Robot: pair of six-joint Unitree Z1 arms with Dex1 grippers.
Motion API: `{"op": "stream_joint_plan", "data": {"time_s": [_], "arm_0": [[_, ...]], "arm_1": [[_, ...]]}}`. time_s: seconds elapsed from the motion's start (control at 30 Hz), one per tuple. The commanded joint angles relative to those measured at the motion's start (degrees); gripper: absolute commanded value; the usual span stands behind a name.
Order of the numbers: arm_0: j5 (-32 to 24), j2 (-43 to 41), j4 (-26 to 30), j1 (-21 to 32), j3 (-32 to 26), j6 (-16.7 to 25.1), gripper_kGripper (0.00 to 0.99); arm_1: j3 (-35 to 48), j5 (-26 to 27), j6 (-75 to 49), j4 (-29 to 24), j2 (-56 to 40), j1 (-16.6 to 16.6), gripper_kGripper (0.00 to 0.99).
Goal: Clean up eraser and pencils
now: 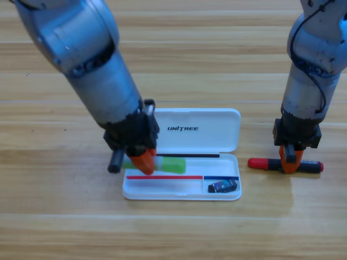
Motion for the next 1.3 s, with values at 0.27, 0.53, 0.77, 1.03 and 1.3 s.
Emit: {"op": "stream_joint_plan", "data": {"time_s": [0.27, 0.53, 0.77, 1.03, 1.3], "arm_0": [[-0.8, 6.8, -2.3, -2.5, -0.9, -1.4, 0.000], [-0.6, 8.7, -3.6, -2.6, -0.9, -1.7, 0.000], [-0.5, 10.2, -3.8, -2.6, -1.4, -1.9, 0.000], [0.0, 10.4, -3.8, -2.6, -1.9, -2.3, 0.000], [0.5, 9.9, -3.8, -2.6, -2.1, -2.4, 0.000]], "arm_1": [[1.7, 0.8, -0.1, -0.3, 1.4, -1.6, 0.000], [1.8, 0.8, -0.1, -0.3, 0.8, -1.5, 0.000], [2.9, 1.2, 0.0, 0.2, -2.7, -1.5, 0.000], [2.8, 1.9, 0.1, 2.4, -7.7, -1.1, 0.000], [2.6, 2.3, 0.6, 3.8, -10.4, 1.1, 0.000]]}}
